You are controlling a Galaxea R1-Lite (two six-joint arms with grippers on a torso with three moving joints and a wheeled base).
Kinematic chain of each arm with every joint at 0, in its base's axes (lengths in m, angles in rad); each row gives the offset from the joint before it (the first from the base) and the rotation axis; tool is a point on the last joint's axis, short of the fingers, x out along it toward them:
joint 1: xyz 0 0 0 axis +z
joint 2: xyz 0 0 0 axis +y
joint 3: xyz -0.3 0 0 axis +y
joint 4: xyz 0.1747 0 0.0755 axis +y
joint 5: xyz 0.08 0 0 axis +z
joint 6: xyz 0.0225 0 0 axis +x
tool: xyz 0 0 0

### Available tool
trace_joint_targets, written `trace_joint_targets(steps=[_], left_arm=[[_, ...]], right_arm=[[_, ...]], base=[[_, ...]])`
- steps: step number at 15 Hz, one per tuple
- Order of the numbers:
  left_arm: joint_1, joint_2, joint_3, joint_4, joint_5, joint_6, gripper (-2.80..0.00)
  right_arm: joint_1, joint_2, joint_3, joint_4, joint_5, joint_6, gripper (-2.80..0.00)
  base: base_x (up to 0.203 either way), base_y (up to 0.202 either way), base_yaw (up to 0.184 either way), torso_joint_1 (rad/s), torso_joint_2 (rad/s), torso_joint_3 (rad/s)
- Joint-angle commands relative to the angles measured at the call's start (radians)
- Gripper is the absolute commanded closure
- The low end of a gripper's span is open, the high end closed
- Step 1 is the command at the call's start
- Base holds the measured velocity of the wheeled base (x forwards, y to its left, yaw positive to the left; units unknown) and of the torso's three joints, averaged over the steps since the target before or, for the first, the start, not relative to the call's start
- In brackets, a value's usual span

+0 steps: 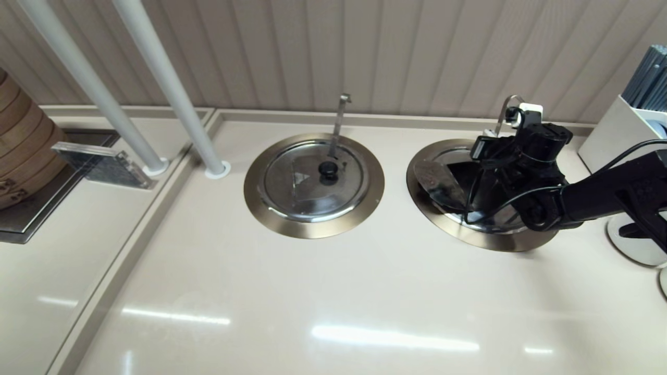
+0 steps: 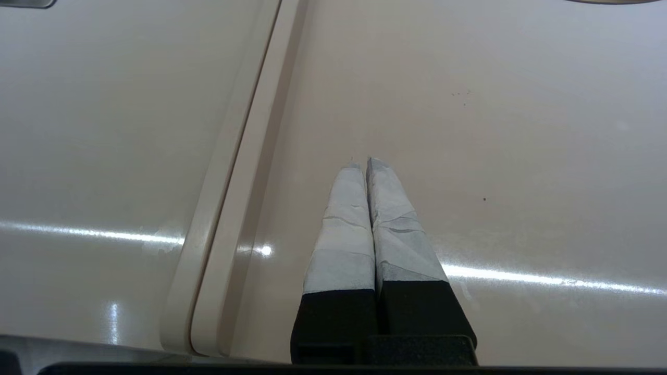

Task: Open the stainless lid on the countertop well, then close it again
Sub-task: Stir with a spoon

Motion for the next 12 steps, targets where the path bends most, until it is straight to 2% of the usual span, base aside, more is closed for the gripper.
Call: trace_joint_targets(steps=[1,6,12], left_arm=[[0.000,0.001,0.000,0.000,0.000,0.000,0.00],[0.000,0.001,0.000,0.000,0.000,0.000,0.00],[0.000,0.001,0.000,0.000,0.000,0.000,0.00]], right_arm=[[0.006,-0.075,0.049,-0.008,-0.001,-0.001,0.00],[0.057,-0.319,0.243,-0.004,0.031,-0.003,0.00],[0.076,-0.402,0.311,0.000,0.052,-0.005,0.00]], base=[[0.000,0.000,0.000,0.000,0.00,0.000],[0.000,0.000,0.000,0.000,0.00,0.000],[0.000,0.000,0.000,0.000,0.00,0.000]])
